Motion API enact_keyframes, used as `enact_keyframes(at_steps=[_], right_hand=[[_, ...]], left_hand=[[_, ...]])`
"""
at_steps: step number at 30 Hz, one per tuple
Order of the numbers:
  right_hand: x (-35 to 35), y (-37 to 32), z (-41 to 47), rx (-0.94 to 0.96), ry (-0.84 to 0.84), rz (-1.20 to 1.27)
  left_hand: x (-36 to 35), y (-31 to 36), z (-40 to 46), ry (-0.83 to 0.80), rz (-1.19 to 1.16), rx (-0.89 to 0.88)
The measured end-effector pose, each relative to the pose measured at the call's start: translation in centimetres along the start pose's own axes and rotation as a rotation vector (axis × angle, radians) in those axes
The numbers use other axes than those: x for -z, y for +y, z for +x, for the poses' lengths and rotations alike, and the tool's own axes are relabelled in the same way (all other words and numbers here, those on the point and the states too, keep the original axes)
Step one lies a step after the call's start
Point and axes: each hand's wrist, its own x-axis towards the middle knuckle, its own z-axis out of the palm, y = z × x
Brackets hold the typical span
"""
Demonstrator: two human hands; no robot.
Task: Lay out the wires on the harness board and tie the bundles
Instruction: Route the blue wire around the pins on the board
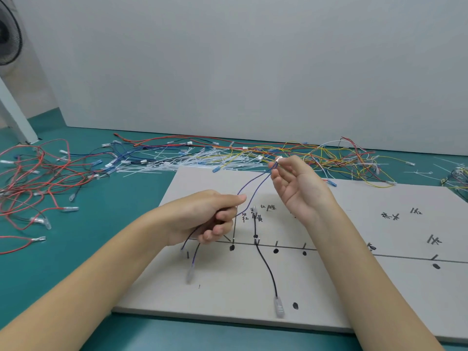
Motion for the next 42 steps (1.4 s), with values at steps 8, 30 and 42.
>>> enact_keyframes(at_steps=[8, 30, 42], right_hand=[[0.0, 0.4, 0.4, 0.05, -0.012, 0.073], [1.1, 1.5, 1.6, 0.006, 0.159, -0.342], [0.0, 2.4, 1.5, 0.099, -0.067, -0.819]], left_hand=[[2.8, -1.8, -1.4, 0.043, -0.139, -0.002], [4.0, -2.5, -2.4, 0.368, 0.05, -0.174], [4.1, -2.3, -3.8, -0.116, 0.289, -0.022]])
